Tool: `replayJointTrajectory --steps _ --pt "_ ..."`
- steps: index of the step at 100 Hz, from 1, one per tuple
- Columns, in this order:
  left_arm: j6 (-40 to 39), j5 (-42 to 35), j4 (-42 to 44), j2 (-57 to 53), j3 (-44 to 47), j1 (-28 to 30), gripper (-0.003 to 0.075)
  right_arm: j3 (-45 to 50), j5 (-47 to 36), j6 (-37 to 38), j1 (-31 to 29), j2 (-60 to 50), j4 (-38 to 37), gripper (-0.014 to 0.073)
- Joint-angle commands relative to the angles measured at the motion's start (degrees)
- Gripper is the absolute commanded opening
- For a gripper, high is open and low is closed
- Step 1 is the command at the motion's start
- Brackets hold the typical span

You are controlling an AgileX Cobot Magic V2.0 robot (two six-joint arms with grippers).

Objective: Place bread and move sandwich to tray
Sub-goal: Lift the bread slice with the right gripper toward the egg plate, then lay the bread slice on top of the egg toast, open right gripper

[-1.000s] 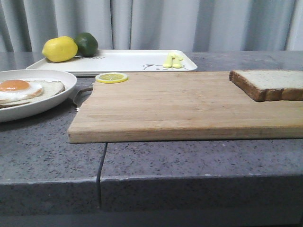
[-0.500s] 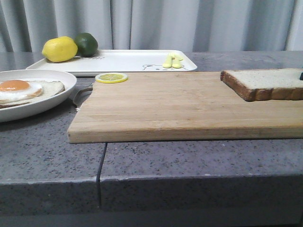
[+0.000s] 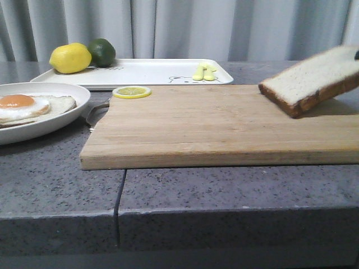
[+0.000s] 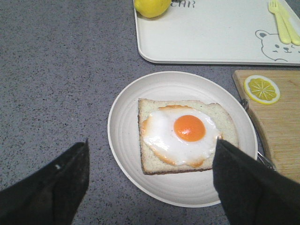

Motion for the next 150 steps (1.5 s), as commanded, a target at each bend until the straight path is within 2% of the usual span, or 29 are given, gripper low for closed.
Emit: replayJointTrajectory --steps 1,12,24,43,55,73,90,113,136,150 --pt "0.07 -3.48 -1.07 0.14 -1.79 0.13 0.0513 -2.9 3.71 1.56 0.2 -5.88 5.83 -0.0057" --pt "0.07 -3.48 -1.07 0.14 -1.79 0.13 0.0513 -4.64 2.85 3.89 2.29 -9.54 7.01 -0.0057" --pt "0.07 -3.48 -1.07 0.14 -1.79 0.13 0.0513 -6.01 -0.36 5.65 7.66 -11.97 8.79 -0.0057" --pt "0.07 -3.48 -1.07 0.14 -1.79 0.13 0.0513 -6.09 -10.64 5.4 20.93 -12.57 17.11 -0.0057" --pt "0.07 -3.48 -1.07 0.14 -1.79 0.13 0.0513 -6.09 -18.67 2.26 29.2 -12.5 21.17 -0.0057" --pt "0.07 -3.48 -1.07 0.14 -1.79 0.13 0.0513 -8.82 -27.88 2.05 40.77 -9.61 21.18 -0.0057" --pt "0.07 -3.48 -1.07 0.14 -1.79 0.13 0.0513 -14.94 -31.31 2.05 49.88 -3.5 21.18 -0.0057" --pt "0.07 -3.48 -1.07 0.14 -1.79 0.13 0.0513 -24.48 -31.8 4.76 57.3 6.56 21.18 -0.0057" --pt "0.07 -3.48 -1.07 0.14 -1.79 0.13 0.0513 -31.35 -32.69 8.39 62.21 14.93 21.18 -0.0057" --pt "0.07 -3.48 -1.07 0.14 -1.79 0.13 0.0513 -33.84 -36.22 9.53 64.67 17.77 21.18 -0.0057"
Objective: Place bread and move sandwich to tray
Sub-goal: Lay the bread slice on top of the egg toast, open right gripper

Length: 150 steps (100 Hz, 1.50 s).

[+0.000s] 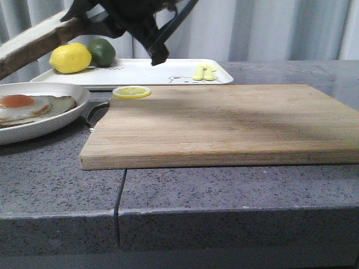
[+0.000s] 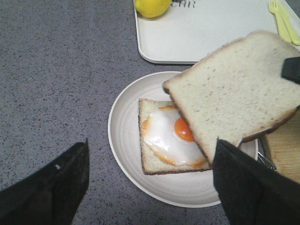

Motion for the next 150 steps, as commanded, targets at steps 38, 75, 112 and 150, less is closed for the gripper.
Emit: replayJointTrajectory --steps 38,75,112,150 --pt "0.07 -3.48 -1.07 0.14 -1.79 0.13 0.0513 -5.49 -13.64 6.44 6.72 0.3 4.14 -0.0057" --pt "0.07 -3.48 -1.07 0.14 -1.79 0.13 0.0513 -5.49 -16.24 8.06 8.23 0.48 4.09 -0.0059" --pt "0.07 -3.48 -1.07 0.14 -1.79 0.13 0.0513 -5.34 -14.94 8.06 8.34 2.2 4.09 -0.0059" --pt "0.07 -3.48 -1.07 0.14 -1.79 0.13 0.0513 -4.6 -14.74 7.78 8.46 2.24 4.09 0.0024"
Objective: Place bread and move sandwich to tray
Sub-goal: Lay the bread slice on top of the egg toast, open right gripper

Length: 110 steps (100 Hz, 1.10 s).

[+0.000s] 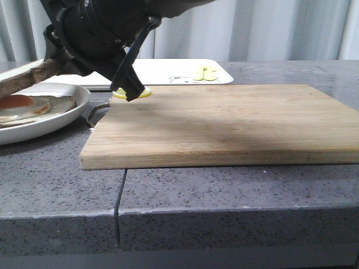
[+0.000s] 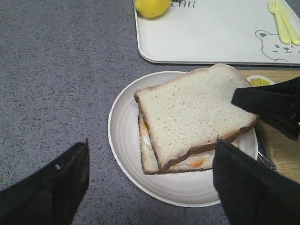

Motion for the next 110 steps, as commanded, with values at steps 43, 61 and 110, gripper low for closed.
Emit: replayJointTrajectory --steps 43,61,110 --pt "0.07 -3.48 -0.99 0.14 -1.79 0.13 0.0513 -1.4 1.78 -1.03 0.11 -2.95 2.51 0.0409" --pt "0.07 -3.48 -0.99 0.14 -1.79 0.13 0.0513 -1.4 1.73 -1.07 0.11 -2.95 1.73 0.0462" --pt "0.07 -3.48 -0.99 0.14 -1.79 0.13 0.0513 -1.4 2.26 -1.07 0.11 -2.95 -11.11 0.0462"
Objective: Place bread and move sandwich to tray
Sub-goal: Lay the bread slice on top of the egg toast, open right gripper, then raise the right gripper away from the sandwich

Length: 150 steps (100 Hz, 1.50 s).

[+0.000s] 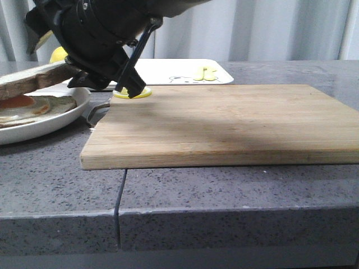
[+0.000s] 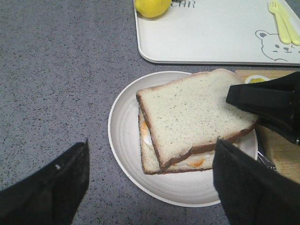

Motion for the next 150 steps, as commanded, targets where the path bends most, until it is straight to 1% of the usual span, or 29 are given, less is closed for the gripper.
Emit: replayJointTrajectory --steps 1,69,95,119,135,150 --pt "0.07 -3.48 -0.99 0.14 -1.79 0.13 0.0513 -1.4 1.56 -0.82 0.11 -2.95 -3.69 0.0462" --pt "0.07 -3.48 -0.99 0.14 -1.79 0.13 0.0513 -1.4 -0.5 -0.82 -0.59 -4.39 -16.69 0.0462" --pt "0.07 -3.48 -0.99 0.14 -1.79 0.13 0.0513 0.8 -1.02 -0.82 -1.63 -6.18 -17.66 0.0462" --pt "0.07 -3.48 -0.99 0.14 -1.79 0.13 0.0513 5.42 -1.02 -0.82 -3.75 -9.53 -18.49 0.0462" --pt "0.07 -3.48 -0.99 0.14 -1.79 0.13 0.0513 6.93 -1.69 -0.82 -5.1 -13.09 -22.07 0.0462" --pt "0.07 -3.48 -0.99 0.14 -1.79 0.13 0.0513 8.36 -1.81 -0.9 -6.88 -18.61 -25.92 0.0462"
